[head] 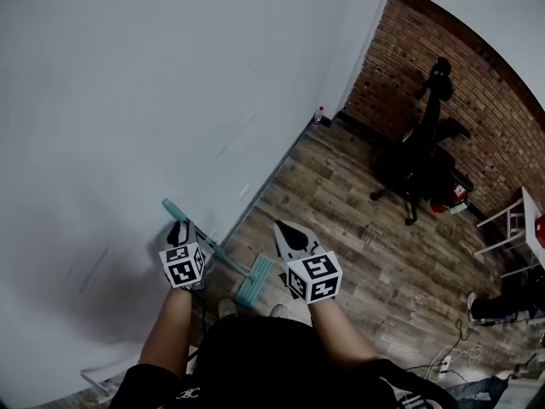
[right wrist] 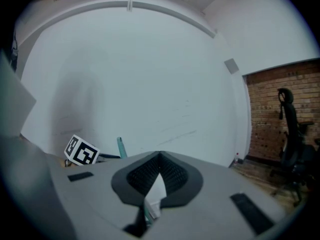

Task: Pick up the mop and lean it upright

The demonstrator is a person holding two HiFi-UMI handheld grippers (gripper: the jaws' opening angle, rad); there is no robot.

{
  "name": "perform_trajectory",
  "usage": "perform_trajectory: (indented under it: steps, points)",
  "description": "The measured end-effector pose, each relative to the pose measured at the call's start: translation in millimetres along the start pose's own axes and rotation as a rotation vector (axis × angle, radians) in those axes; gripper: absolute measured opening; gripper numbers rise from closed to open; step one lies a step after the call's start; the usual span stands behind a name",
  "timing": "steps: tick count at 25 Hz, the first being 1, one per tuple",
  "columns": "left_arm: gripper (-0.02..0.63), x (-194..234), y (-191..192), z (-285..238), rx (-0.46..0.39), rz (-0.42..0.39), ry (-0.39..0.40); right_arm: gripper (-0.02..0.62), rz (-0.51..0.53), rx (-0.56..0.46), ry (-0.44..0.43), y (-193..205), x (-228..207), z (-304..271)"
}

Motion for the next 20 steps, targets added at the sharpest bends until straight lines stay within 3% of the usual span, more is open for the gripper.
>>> perform_trajectory:
  steps: [4,6,8,14,20]
  points:
    - [0.101,-10.6,0.3,12.9,0.006,0.029,-0.03,0.005,-0.011,0.0,-0.009,0.7,-3.0,-7.7]
    - [-0.003,-15.9,-1.9,20.9,0.006,0.042,-0.039,0.005,-0.015,0.001,-0.024,1.1,-0.3,-13.2]
    - [-0.003,-23.5,-7.6,28.1,-0.01,0.038,-0.026,0.005,-0.017,-0.002,-0.038,1.7,3.4,-17.7]
    - [-0.003,-58.9,-43.4,47.1,-0.093,0.005,0.071,0.005,-0.004,-0.015,-0.065,-4.9,8.4,-25.0]
    - [-0.003,-91.4,-65.8,58.2,-0.16,-0.013,0.183,0.005,0.018,-0.08,-0.033,-10.7,5.8,-23.7]
Point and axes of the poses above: the fingertips, and each gripper's own axes: z backward along the fingers, x to its left, y out of its underside, the point moved 8 cm from there along z, backward along the fingers, and after that the axes turned 1 degree about -z, right-handed, at the moved point
